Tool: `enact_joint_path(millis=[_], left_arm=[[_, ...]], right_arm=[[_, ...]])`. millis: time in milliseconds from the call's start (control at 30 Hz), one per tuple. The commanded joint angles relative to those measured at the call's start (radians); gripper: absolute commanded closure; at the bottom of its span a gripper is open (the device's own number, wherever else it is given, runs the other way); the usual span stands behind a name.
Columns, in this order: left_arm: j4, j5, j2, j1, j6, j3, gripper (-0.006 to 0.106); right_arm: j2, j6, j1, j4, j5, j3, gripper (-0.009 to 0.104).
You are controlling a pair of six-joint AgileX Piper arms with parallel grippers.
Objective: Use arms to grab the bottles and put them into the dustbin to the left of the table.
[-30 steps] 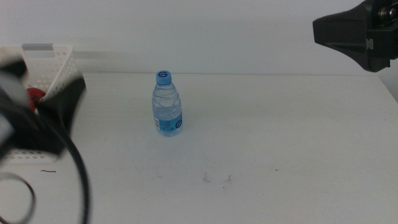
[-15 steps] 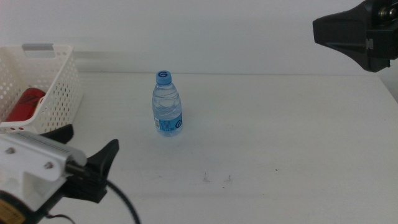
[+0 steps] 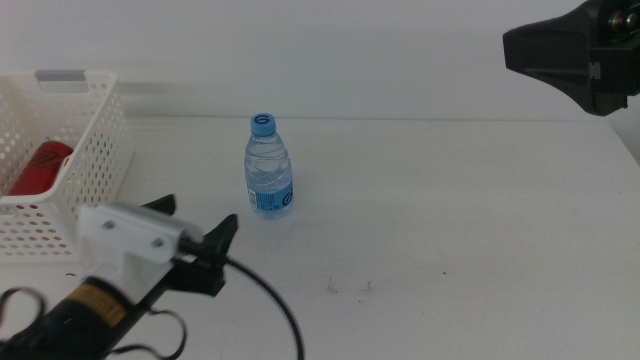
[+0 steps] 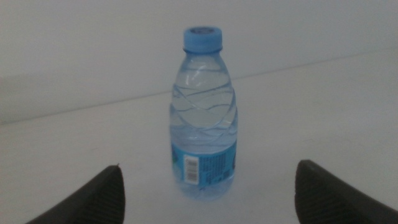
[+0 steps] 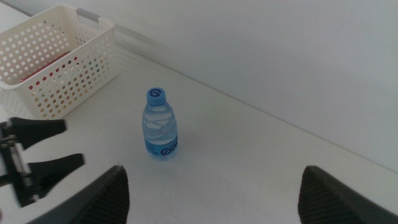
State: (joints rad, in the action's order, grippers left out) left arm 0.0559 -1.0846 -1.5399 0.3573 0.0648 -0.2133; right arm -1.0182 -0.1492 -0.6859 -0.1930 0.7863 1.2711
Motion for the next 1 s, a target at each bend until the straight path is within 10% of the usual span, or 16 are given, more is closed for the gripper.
enact_joint_path(millis=[0, 967], left_arm=[[0.019, -0.048, -0.082, 0.003, 0.022, -0.054, 0.007], [0.038, 0.058, -0.619, 0.003, 0.022, -0.677, 0.007]], right_arm=[[0.004, 0.009, -0.001, -0.002, 0.000, 0.001, 0.016], [0.004, 0.009, -0.001, -0.002, 0.000, 0.001, 0.016]])
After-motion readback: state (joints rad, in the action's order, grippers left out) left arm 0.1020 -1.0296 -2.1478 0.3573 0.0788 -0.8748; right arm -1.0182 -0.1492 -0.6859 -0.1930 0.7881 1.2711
